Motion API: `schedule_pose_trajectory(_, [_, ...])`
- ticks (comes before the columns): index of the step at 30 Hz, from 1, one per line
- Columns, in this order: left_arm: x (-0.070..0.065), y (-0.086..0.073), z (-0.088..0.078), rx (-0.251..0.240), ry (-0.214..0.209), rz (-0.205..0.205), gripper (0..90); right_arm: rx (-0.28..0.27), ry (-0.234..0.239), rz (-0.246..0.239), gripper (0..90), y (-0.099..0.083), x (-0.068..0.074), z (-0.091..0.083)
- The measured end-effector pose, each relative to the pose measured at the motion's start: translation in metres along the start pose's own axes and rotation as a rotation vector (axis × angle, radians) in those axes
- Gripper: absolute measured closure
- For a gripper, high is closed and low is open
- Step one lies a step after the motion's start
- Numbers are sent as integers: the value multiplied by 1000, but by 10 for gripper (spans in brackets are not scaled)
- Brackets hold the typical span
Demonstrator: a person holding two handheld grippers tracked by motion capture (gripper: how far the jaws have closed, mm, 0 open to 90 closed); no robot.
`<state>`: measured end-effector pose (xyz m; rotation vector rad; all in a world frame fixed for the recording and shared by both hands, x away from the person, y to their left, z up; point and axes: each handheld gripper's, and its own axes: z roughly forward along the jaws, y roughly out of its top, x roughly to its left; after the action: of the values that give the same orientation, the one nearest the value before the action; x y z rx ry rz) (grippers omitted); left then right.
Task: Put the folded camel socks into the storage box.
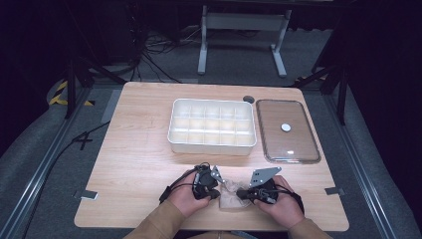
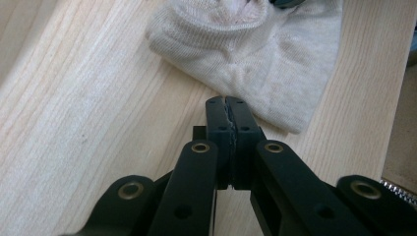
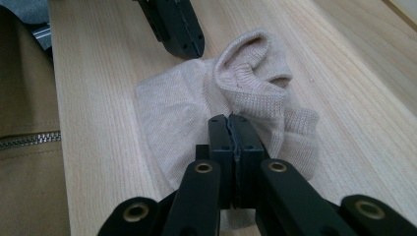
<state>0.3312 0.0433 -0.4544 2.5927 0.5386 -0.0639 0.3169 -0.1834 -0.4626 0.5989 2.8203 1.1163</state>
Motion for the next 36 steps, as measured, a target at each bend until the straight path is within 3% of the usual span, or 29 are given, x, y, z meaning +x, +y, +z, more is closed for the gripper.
schedule_pose_trajectory(5, [-2,3,3,-10,1,5,897,-10,-5,3,896,-2,0,0])
schedule_pose_trajectory(10, [1,3,5,-50,-8,5,864,-21,-7,14,896,-3,1,0])
schedule_pose_trajectory(15, [2,1,0,-20,-9,6,868,-30,-2,18,896,-5,0,0])
schedule_pose_trajectory(18, [0,3,1,17,-7,48,881,-27,2,22,896,-5,-1,0])
schedule_pose_trajectory(20, [-4,5,2,26,-15,48,890,-22,1,23,896,-6,-1,-2])
schedule_pose_trajectory(27, [-14,19,7,82,14,91,896,-37,0,46,897,-12,-4,-5])
schedule_pose_trajectory(32, [-13,21,9,61,7,79,879,-62,6,76,898,-17,-5,-6])
schedule_pose_trajectory(36, [-11,23,7,24,-4,82,866,-60,-11,61,898,-16,-3,-6])
